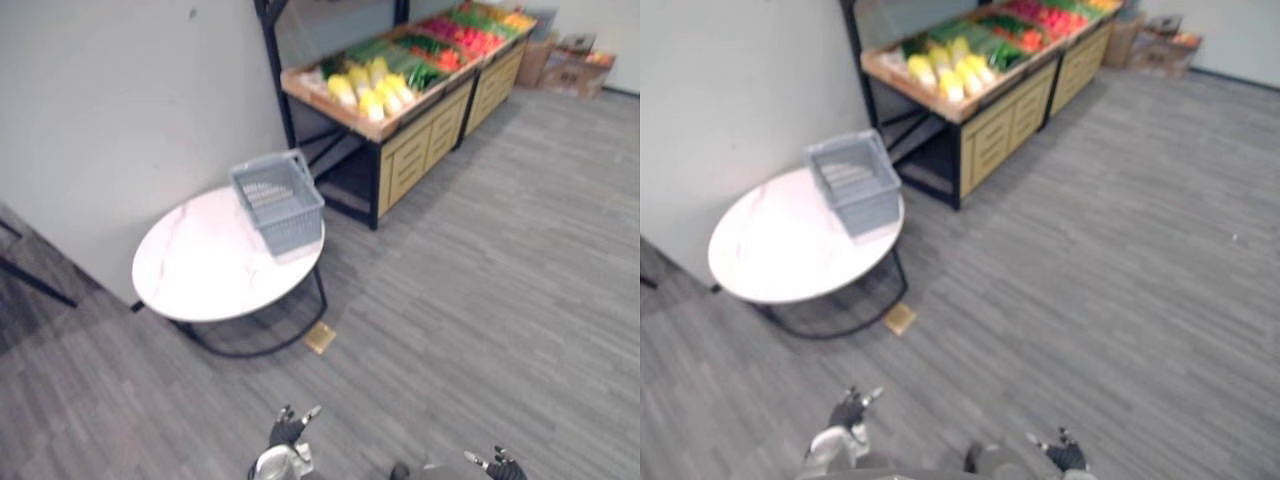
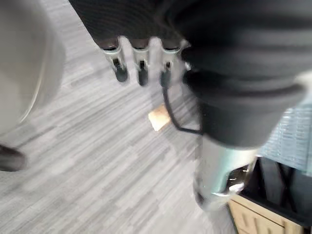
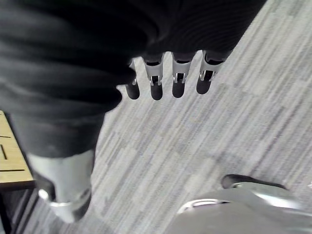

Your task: Pick vegetable in the basket

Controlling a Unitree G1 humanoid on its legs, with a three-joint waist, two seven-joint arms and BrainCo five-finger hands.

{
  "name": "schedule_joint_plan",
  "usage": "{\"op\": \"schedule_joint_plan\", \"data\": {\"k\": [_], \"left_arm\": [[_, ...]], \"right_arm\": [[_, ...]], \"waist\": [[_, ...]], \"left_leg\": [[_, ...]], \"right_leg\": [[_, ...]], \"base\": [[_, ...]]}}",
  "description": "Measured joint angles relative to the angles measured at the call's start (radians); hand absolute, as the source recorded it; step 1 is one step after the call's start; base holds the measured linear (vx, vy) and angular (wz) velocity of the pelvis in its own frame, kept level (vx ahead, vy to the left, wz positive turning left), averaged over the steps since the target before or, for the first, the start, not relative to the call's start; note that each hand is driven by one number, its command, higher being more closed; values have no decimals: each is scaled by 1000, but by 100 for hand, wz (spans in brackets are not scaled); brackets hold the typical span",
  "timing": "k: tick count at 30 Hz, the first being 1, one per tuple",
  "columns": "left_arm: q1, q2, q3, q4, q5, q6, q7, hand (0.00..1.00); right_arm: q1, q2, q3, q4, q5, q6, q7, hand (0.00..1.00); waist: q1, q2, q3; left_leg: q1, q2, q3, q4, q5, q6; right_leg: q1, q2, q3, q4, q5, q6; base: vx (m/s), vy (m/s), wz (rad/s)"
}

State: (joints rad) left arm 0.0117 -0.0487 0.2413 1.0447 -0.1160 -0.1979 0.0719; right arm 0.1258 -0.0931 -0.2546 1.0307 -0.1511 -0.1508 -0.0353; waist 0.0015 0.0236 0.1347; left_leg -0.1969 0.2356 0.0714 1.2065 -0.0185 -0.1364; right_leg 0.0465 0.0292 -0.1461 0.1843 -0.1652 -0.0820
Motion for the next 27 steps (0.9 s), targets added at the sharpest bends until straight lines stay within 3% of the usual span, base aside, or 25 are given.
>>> {"op": "schedule_joint_plan", "data": {"k": [2, 3, 5, 6, 8, 9, 11, 13, 14, 15, 16, 18, 19, 20, 22, 23, 25, 26, 27], "left_arm": [[13, 12, -1, -12, -1, -3, 1, 0], [15, 16, -1, -14, -22, -12, 2, 0], [15, 19, -4, -17, -37, -19, 4, 0], [16, 17, -4, -20, -37, -20, 4, 0], [19, 17, -7, -20, -37, -21, 4, 0], [22, 21, -5, -21, -37, -21, 5, 0], [34, 32, -2, -13, -35, -19, 6, 0], [43, 54, -10, -4, -35, -17, 6, 0], [42, 58, -11, 0, -35, -17, 6, 0], [29, 82, -27, 28, -34, -17, 4, 0], [17, 106, -69, 51, -32, -9, 1, 0], [23, 128, -95, 57, -28, 1, 1, 0], [25, 128, -102, 73, -27, 7, 1, 0], [24, 129, -118, 90, -25, 9, 1, 0], [11, 117, -115, 105, -18, 14, 0, 0], [11, 113, -113, 101, -19, 14, 1, 0], [15, 101, -82, 93, -21, 14, 8, 0], [15, 98, -75, 87, -21, 14, 11, 0], [17, 94, -72, 73, -22, 12, 15, 0]], "right_arm": [[-27, -8, 7, 5, 1, 1, 0, 0], [-34, -6, 7, 5, 3, 1, 0, 0], [-44, -5, 10, 4, 4, 0, -1, 0], [-50, -6, 28, -3, 4, -2, -2, 0], [-60, -4, 57, -3, 4, -6, -2, 0], [-67, -5, 83, -3, 4, -7, -1, 0], [-65, 13, 108, -2, 5, -10, 2, 0], [-56, 44, 111, 0, 5, -16, 8, 0], [-54, 45, 107, 3, 4, -19, 11, 0], [-55, 46, 87, 30, 3, -25, 22, 0], [-42, 51, 59, 46, 2, -26, 26, 0], [-30, 41, 68, 40, -2, -30, 23, 0], [-20, 29, 67, 34, -5, -35, 24, 0], [-18, 24, 63, 34, -5, -38, 23, 0], [-13, 28, 26, 36, -6, -35, 23, 0], [-13, 29, 22, 36, -5, -34, 23, 0], [-12, 29, 18, 33, -5, -32, 22, 0], [-12, 30, 18, 32, -5, -32, 22, 0], [-16, 32, 24, 33, -6, -29, 22, 0]], "waist": [[7, 8, 2], [14, 7, 3], [28, 0, 1], [29, 1, 1], [30, 2, 0], [33, -2, -3], [38, -20, -42], [38, -70, -82], [35, -78, -83], [26, -98, -74], [16, -119, -49], [11, -125, -39], [3, -113, -41], [-6, -105, -41], [-21, -100, -36], [-23, -98, -35], [-23, -91, -34], [-23, -90, -34], [-21, -93, -33]], "left_leg": [[-94, -4, 60, -116, -83, 47], [-116, -13, 101, -249, -120, 64], [-105, -58, 158, -574, -124, 77], [-90, -84, 195, -794, -95, 93], [-80, -105, 233, -1028, -40, 101], [-81, -105, 262, -1057, 13, 114], [-78, -131, 316, -1027, 83, 159], [-56, -212, 328, -1027, 39, 229], [-47, -225, 325, -1028, 31, 231], [3, -268, 295, -1032, -15, 233], [106, -305, 251, -1058, -53, 222], [199, -323, 216, -1068, -94, 211], [270, -320, 184, -1084, -117, 215], [310, -317, 155, -1101, -127, 214], [389, -315, 93, -1141, -128, 211], [410, -313, 78, -1148, -131, 205], [463, -291, 26, -1151, -173, 149], [468, -282, 14, -1148, -186, 138], [479, -267, -15, -1145, -212, 113]], "right_leg": [[71, -4, 37, -56, -2, 19], [106, -15, 49, -79, -4, 35], [153, -46, 58, -106, -22, 62], [189, -61, 55, -134, -34, 81], [233, -80, 45, -149, -71, 110], [257, -97, 45, -145, -108, 127], [267, -140, 66, -114, -129, 114], [184, -208, 144, 75, -117, 111], [173, -215, 152, 119, -112, 120], [100, -230, 180, 360, -47, 201], [-17, -224, 232, 699, 202, 286], [-142, -218, 238, 965, 222, 280], [-235, -204, 209, 1061, 192, 233], [-287, -204, 176, 1063, 164, 194], [-385, -224, 124, 918, 53, 184], [-396, -228, 120, 850, 50, 180], [-373, -229, 123, 453, 58, 178], [-363, -224, 135, 353, 61, 182], [-340, -211, 164, 179, 110, 169]], "base": [[295, 8, -51], [376, 84, -38], [465, 142, -14], [373, 134, 9], [551, 254, 14], [616, 327, 4], [571, 290, -2], [597, 300, 17], [482, 258, 51], [562, 288, 86], [669, 327, 95], [580, 200, 67], [514, 120, 68], [525, 86, 87], [562, 32, 116], [580, -27, 120], [603, -121, 115], [627, -245, 120], [644, -340, 115]]}}
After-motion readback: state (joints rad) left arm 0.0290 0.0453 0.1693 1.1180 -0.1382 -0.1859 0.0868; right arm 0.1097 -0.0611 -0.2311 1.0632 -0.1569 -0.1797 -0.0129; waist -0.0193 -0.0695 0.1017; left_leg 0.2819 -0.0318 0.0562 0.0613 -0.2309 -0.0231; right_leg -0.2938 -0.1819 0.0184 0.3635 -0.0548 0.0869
